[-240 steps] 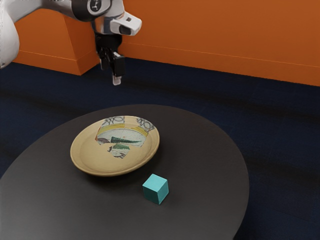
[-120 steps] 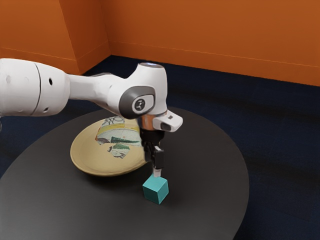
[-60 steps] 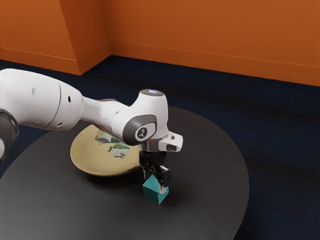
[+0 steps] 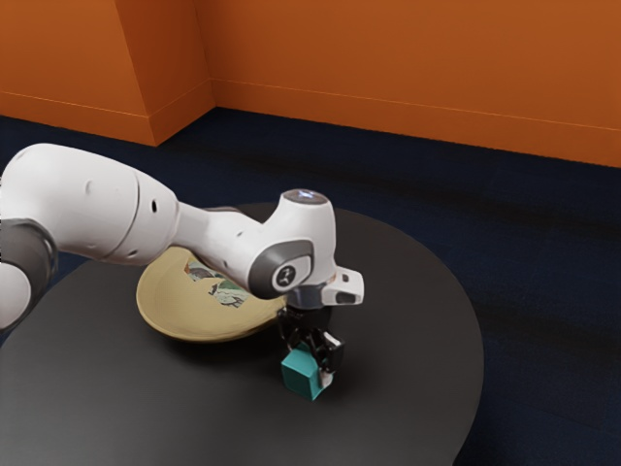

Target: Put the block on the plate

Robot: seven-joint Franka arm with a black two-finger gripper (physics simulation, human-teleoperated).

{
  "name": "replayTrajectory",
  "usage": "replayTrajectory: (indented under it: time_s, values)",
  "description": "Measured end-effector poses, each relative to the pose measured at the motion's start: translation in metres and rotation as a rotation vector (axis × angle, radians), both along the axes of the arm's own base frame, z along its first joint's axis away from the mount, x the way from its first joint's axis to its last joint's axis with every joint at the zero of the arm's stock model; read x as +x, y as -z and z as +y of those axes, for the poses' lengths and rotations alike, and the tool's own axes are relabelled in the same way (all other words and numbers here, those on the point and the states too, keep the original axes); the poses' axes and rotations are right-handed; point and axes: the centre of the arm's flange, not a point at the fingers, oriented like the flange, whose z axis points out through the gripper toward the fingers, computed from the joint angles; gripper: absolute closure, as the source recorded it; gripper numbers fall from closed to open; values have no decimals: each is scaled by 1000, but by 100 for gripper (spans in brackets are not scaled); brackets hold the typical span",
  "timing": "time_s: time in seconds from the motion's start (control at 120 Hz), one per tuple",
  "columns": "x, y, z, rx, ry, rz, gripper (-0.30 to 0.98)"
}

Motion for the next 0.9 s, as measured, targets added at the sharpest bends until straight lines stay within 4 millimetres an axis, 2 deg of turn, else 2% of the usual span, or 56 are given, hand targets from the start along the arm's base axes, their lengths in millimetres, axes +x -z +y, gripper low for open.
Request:
replayTrajectory:
  time_s: [0.083, 0.183, 0.317, 0.433, 0.542, 0.667, 0.767, 0.9]
  values:
    - [0, -6, -3, -1, -10, -9, 26]
    - [-1, -26, -5, -7, -21, -37, 28]
    - [-1, -66, -4, -23, -39, -90, 28]
    - [1, -100, 6, -37, -69, -136, 28]
    - [6, -134, 30, -50, -119, -187, 28]
    - [14, -156, 69, -54, -195, -223, 28]
    - [22, -156, 107, -47, -266, -224, 28]
    - [30, -138, 151, -29, -346, -197, 28]
